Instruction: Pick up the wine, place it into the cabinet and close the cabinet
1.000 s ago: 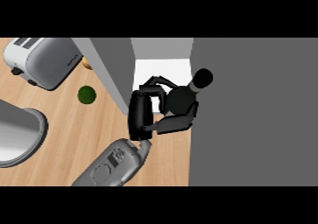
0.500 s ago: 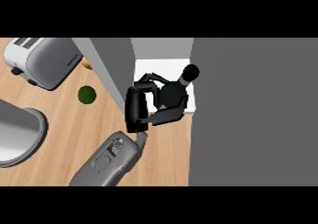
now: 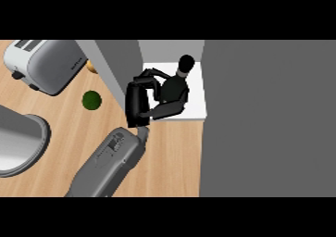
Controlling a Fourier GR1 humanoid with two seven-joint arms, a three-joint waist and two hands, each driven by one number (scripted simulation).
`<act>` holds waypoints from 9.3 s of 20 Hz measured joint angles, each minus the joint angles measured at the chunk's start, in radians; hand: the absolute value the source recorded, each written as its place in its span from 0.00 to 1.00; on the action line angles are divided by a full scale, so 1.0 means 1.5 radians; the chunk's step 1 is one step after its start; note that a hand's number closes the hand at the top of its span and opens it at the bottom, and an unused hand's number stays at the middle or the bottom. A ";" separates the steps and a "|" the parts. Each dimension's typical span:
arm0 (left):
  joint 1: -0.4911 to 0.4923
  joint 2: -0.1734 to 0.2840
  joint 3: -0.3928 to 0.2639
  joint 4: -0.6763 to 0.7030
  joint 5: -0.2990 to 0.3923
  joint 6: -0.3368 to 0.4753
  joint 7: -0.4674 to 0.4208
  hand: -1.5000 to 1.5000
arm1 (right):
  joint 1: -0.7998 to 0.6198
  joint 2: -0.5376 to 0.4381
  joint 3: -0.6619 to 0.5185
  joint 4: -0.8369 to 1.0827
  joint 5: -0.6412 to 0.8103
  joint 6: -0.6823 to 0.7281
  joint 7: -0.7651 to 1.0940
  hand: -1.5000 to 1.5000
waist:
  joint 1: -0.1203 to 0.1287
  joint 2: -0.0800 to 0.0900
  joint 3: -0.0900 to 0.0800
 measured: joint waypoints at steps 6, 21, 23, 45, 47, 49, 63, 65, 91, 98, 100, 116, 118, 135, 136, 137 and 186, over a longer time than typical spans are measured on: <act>-0.051 0.000 0.048 0.082 0.026 -0.047 -0.010 1.00 | 0.020 0.004 -0.009 0.002 -0.003 0.016 -0.020 0.00 | -0.002 0.000 0.000; -0.204 0.000 0.117 0.313 0.047 -0.056 -0.090 1.00 | 0.040 0.014 0.004 0.004 -0.012 0.028 -0.033 0.00 | -0.012 0.003 0.000; -0.220 0.003 0.131 0.339 0.045 -0.055 -0.110 1.00 | 0.033 0.014 0.006 0.004 -0.012 0.023 -0.029 0.00 | -0.011 0.003 0.000; -0.319 -0.003 0.233 0.523 0.145 -0.128 -0.208 1.00 | 0.028 0.025 0.050 0.008 -0.010 0.014 -0.039 0.00 | -0.026 0.003 0.002; -0.325 -0.003 0.238 0.536 0.147 -0.138 -0.213 1.00 | 0.021 0.023 0.051 0.009 -0.009 0.010 -0.035 0.00 | -0.026 0.004 0.003; -0.330 -0.003 0.243 0.549 0.146 -0.138 -0.225 1.00 | 0.017 0.017 0.046 0.009 -0.009 0.010 -0.033 0.00 | -0.028 0.003 0.003; -0.355 -0.002 0.253 0.629 0.121 -0.107 -0.247 0.00 | 0.023 0.012 0.041 0.011 -0.007 0.016 -0.049 0.00 | -0.032 0.008 0.003; -0.355 -0.002 0.250 0.637 0.113 -0.106 -0.247 0.00 | 0.022 0.013 0.043 0.013 -0.007 0.015 -0.049 0.00 | -0.033 0.008 0.003; -0.332 -0.003 0.258 0.640 0.088 -0.150 -0.309 0.00 | 0.022 0.012 0.061 0.015 -0.005 0.017 -0.056 0.00 | -0.040 0.012 0.002; -0.327 -0.003 0.245 0.635 0.088 -0.191 -0.310 0.00 | 0.023 0.018 0.076 0.013 -0.003 0.008 -0.052 0.00 | -0.039 0.011 0.001; -0.323 -0.003 0.242 0.629 0.093 -0.202 -0.312 0.00 | 0.017 0.016 0.077 0.013 -0.003 0.007 -0.048 0.00 | -0.039 0.010 0.001; -0.197 -0.002 0.101 0.483 0.240 -0.211 -0.299 0.00 | 0.025 0.019 0.075 0.013 0.000 0.004 -0.049 0.00 | -0.029 0.001 0.000; -0.157 -0.002 0.053 0.431 0.272 -0.185 -0.295 0.00 | 0.026 0.016 0.068 0.012 0.000 0.004 -0.048 0.00 | -0.027 -0.001 0.000; 0.081 0.000 -0.245 0.000 0.301 0.085 -0.260 0.00 | 0.023 0.009 0.061 0.003 0.009 -0.028 -0.031 0.00 | 0.005 -0.003 0.000; 0.097 0.001 -0.253 -0.022 0.293 0.093 -0.255 0.00 | 0.023 0.011 0.060 0.003 0.010 -0.028 -0.035 0.00 | 0.007 -0.003 0.000; 0.111 0.003 -0.261 -0.045 0.283 0.101 -0.249 0.00 | 0.023 0.010 0.058 0.003 0.011 -0.030 -0.035 0.00 | 0.008 -0.003 0.000; 0.652 0.470 -0.174 -0.758 0.214 -0.002 -0.218 0.00 | 0.160 0.032 0.347 -0.003 -0.028 0.109 0.032 1.00 | 0.011 -0.006 -0.001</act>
